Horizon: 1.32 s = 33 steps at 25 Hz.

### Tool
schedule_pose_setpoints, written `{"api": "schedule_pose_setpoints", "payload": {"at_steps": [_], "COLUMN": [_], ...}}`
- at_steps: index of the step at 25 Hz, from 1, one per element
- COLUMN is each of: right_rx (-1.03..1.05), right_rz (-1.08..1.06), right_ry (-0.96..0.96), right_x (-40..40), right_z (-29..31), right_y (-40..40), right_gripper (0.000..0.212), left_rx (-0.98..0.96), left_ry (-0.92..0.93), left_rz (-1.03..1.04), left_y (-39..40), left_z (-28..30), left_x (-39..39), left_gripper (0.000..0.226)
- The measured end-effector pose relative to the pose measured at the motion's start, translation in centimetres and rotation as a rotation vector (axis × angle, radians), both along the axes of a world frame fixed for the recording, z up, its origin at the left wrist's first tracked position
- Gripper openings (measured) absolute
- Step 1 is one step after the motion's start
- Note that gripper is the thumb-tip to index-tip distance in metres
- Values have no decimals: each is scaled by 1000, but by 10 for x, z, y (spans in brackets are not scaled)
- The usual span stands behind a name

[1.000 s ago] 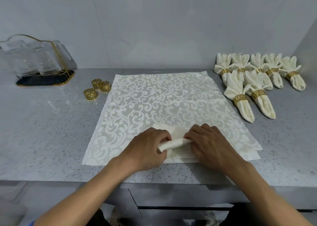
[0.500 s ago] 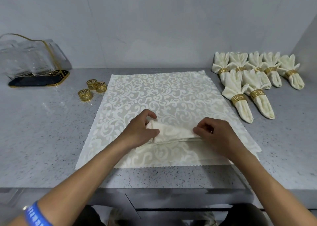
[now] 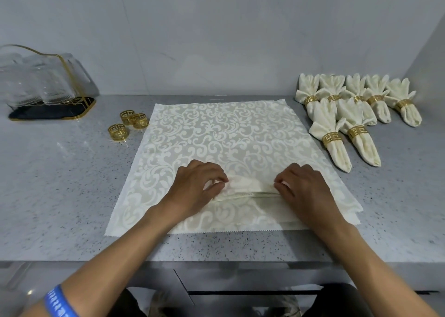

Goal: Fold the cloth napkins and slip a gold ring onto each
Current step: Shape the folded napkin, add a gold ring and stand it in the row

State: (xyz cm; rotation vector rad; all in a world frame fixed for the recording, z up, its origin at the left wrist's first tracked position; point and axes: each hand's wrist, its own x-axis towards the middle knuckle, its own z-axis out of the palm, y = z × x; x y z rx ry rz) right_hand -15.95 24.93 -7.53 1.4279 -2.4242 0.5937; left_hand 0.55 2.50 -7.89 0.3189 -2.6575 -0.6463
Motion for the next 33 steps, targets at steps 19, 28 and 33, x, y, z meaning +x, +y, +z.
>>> {"api": "schedule_pose_setpoints", "payload": {"at_steps": [19, 28, 33], "right_rx": [198, 203, 185], "right_rz": [160, 137, 165], "right_ry": [-32, -59, -47], "right_x": [74, 69, 68], "right_z": [0, -1, -4], "right_y": [-36, -40, -39], "right_gripper": [46, 46, 48], "left_rx": [-17, -153, -179], "left_ry": [-306, 9, 108], "left_rz": [783, 624, -6], "left_y": [-198, -166, -7], "left_z": [43, 39, 57], "left_x": [47, 32, 2], "left_gripper": [35, 19, 12]}}
